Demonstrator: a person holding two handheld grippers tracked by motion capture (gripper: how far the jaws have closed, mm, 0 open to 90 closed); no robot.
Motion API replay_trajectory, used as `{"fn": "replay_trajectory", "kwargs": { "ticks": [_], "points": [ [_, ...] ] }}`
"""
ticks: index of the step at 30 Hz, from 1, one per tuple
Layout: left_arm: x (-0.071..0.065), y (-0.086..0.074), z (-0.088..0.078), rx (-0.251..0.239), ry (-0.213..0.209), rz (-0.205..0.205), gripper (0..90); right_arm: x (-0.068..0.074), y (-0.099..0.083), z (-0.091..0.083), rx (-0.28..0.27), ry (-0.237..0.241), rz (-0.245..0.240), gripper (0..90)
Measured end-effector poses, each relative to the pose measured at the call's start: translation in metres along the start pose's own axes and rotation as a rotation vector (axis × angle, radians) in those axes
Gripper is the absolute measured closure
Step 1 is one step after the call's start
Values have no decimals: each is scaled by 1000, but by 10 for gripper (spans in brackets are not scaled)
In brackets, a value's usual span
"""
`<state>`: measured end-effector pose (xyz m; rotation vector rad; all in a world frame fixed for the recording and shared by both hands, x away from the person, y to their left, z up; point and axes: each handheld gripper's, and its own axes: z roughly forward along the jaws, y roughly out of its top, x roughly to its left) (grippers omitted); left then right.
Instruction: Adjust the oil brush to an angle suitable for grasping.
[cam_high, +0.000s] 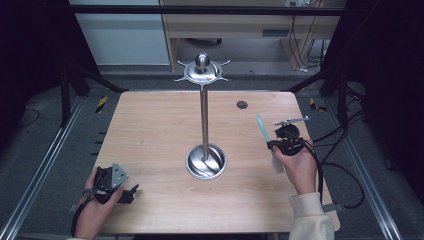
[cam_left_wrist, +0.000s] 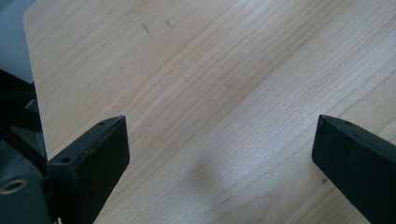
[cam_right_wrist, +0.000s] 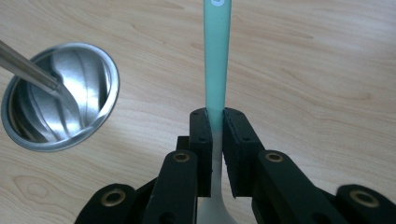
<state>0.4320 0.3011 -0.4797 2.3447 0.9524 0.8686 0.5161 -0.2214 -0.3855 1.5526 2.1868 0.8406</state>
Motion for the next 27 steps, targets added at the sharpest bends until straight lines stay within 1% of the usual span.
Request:
{"fn": "replay_trajectory", "kwargs": {
  "ticks": [7,8,11,15,19,21,23,27],
  "points": [
    [0,0,1,2,0,0,36,-1,2,-13,-74,22,-2,825],
    [0,0,1,3,-1,0,37,0,2,-15,-83,25,5,825],
    [0,0,1,3,-1,0,37,1,4,-22,-125,37,-2,825],
    [-1,0,1,2,-2,0,37,7,8,-33,-182,56,-13,825],
    [0,0,1,2,-2,-1,36,14,12,-43,-227,70,-40,825],
    [-1,0,1,2,-2,-1,36,15,13,-45,-235,76,-44,825],
    [0,0,1,1,-1,-1,36,20,15,-52,-266,82,-53,825],
    [0,0,0,1,0,-2,36,23,17,-59,-293,96,-61,825]
  ]
}}
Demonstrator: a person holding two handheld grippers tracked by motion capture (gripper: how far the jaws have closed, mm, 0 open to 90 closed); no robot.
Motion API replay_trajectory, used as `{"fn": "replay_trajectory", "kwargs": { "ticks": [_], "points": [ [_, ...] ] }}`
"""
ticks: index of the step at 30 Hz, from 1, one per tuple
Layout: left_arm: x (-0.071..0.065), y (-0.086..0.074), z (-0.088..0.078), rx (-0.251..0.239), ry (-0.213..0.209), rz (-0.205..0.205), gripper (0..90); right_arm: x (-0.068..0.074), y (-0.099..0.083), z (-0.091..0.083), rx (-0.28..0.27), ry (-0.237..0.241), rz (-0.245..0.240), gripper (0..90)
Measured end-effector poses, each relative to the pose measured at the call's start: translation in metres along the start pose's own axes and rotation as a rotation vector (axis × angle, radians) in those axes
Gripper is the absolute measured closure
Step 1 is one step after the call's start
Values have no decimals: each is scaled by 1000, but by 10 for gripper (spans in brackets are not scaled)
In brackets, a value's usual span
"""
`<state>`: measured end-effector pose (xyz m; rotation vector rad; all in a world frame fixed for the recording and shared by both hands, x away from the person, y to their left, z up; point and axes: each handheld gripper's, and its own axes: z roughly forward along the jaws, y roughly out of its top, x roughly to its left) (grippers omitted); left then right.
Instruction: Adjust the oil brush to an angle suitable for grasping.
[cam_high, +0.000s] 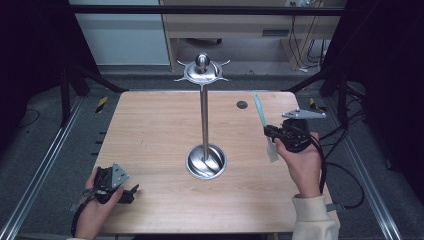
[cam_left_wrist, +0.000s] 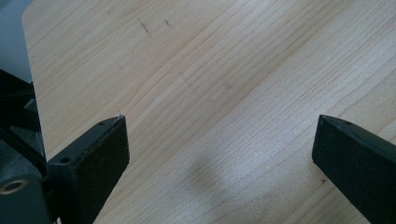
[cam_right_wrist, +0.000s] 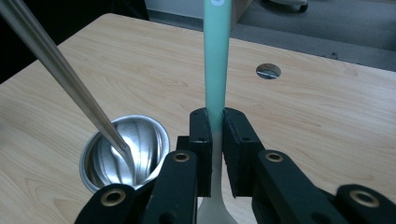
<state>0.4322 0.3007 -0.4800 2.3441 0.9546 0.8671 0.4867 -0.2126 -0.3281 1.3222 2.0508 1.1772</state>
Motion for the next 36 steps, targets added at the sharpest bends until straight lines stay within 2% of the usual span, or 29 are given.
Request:
{"fn": "replay_trajectory", "kwargs": {
  "ticks": [15,36],
  "points": [
    [0,0,0,-2,1,-2,36,7,8,-16,-68,22,-13,825],
    [0,0,0,1,-1,1,36,18,17,-30,-133,56,-34,826]
  ]
}}
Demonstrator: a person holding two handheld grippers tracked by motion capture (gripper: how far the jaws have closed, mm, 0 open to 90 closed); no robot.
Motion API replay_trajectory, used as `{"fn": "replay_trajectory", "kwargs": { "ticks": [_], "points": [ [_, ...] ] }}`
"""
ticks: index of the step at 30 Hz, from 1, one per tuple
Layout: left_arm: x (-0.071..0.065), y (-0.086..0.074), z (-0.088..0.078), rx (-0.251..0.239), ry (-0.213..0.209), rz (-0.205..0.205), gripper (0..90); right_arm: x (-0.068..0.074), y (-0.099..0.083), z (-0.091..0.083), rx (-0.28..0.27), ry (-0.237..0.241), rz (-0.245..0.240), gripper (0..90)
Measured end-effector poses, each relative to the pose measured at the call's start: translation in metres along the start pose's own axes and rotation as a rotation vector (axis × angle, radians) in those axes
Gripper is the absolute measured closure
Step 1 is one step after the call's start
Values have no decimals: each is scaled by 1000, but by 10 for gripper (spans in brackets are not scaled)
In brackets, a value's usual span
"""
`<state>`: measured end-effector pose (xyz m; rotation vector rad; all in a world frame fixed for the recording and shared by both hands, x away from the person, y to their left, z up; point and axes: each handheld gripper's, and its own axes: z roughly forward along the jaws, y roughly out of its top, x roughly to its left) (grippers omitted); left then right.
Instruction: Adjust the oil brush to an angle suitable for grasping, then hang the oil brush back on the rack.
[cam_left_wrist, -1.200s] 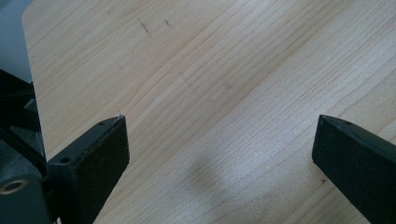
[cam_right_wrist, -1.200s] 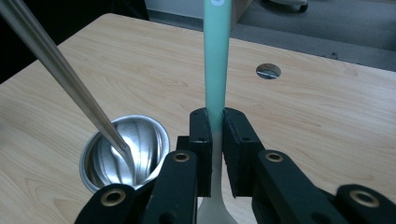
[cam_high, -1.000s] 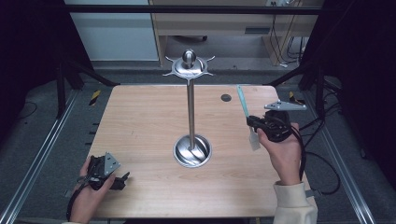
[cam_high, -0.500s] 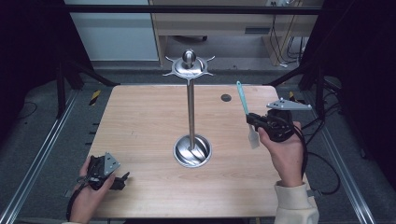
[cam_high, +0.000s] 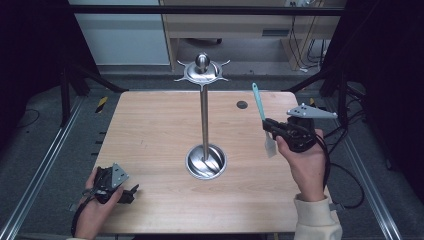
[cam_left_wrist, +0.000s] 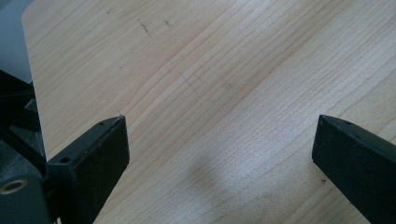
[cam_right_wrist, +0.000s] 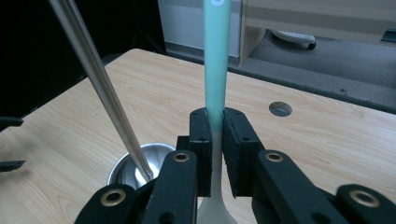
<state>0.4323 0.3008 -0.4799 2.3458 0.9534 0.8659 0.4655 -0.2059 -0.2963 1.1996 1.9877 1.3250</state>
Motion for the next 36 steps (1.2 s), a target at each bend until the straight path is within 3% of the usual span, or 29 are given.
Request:
{"fn": "replay_trajectory", "kwargs": {
  "ticks": [36],
  "points": [
    [0,0,0,0,-1,-1,36,9,12,-21,-85,35,-16,825]
  ]
}}
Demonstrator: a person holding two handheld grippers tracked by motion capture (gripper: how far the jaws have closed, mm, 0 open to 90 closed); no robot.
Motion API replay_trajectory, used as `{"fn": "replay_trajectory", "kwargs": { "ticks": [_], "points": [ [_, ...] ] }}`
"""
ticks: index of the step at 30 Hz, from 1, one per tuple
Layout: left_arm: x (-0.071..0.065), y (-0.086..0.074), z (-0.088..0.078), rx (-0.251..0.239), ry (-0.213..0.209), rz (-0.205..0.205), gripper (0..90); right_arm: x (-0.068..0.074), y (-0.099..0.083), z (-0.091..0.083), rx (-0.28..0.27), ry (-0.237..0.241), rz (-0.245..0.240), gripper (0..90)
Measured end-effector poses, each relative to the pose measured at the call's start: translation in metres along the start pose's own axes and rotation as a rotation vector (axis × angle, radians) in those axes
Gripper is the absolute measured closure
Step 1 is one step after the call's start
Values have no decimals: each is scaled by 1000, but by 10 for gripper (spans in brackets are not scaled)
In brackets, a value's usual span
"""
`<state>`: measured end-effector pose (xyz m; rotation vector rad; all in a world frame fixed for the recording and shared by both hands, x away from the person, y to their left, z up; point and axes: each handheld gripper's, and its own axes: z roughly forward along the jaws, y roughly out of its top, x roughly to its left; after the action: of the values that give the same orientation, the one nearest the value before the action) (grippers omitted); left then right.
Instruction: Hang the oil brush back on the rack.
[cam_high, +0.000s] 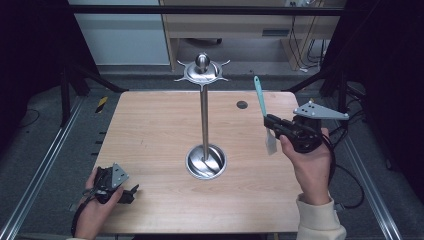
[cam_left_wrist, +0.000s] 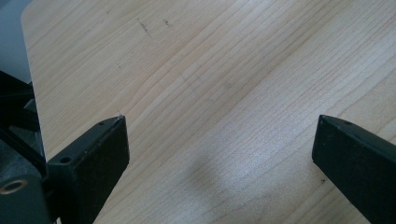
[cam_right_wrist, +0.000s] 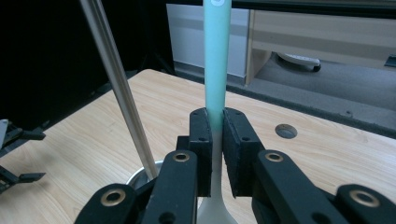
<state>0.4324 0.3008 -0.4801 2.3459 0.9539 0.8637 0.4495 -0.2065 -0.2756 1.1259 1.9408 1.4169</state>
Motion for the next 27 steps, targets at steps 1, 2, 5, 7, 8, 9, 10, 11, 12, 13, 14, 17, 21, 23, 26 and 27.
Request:
{"fn": "replay_trajectory", "kwargs": {
  "ticks": [1,2,5,7,8,9,10,11,12,13,14,17,21,23,26,27],
  "points": [
    [0,0,0,0,0,-1,36,1,1,-1,-4,6,-4,825],
    [0,0,0,0,0,0,36,1,1,-1,-9,8,-2,825],
    [0,0,0,0,0,2,36,1,1,-2,-12,15,-1,825],
    [0,0,0,0,0,1,36,1,1,-3,-17,23,1,825],
    [0,0,0,0,0,1,36,1,1,-3,-20,27,1,825],
    [0,0,0,0,0,0,36,1,1,-3,-22,31,1,825],
    [0,0,0,0,0,0,36,2,2,-4,-24,37,0,825],
    [0,0,0,-1,0,0,36,2,2,-5,-29,43,-3,825],
    [0,0,0,-1,0,0,36,3,3,-6,-31,49,-2,825],
    [0,0,0,-1,0,0,36,3,3,-6,-36,53,0,825],
    [0,0,0,-1,0,0,36,4,4,-7,-37,58,-4,825],
    [0,0,0,-2,0,0,36,7,6,-9,-44,68,-11,825],
    [0,0,0,-1,0,0,36,11,8,-12,-53,85,-25,825],
    [0,0,0,-1,1,1,36,13,9,-13,-55,92,-35,824],
    [0,0,0,-3,2,0,36,17,10,-13,-62,100,-44,825],
    [0,0,0,-2,1,0,36,18,11,-14,-63,104,-42,824]
  ]
}}
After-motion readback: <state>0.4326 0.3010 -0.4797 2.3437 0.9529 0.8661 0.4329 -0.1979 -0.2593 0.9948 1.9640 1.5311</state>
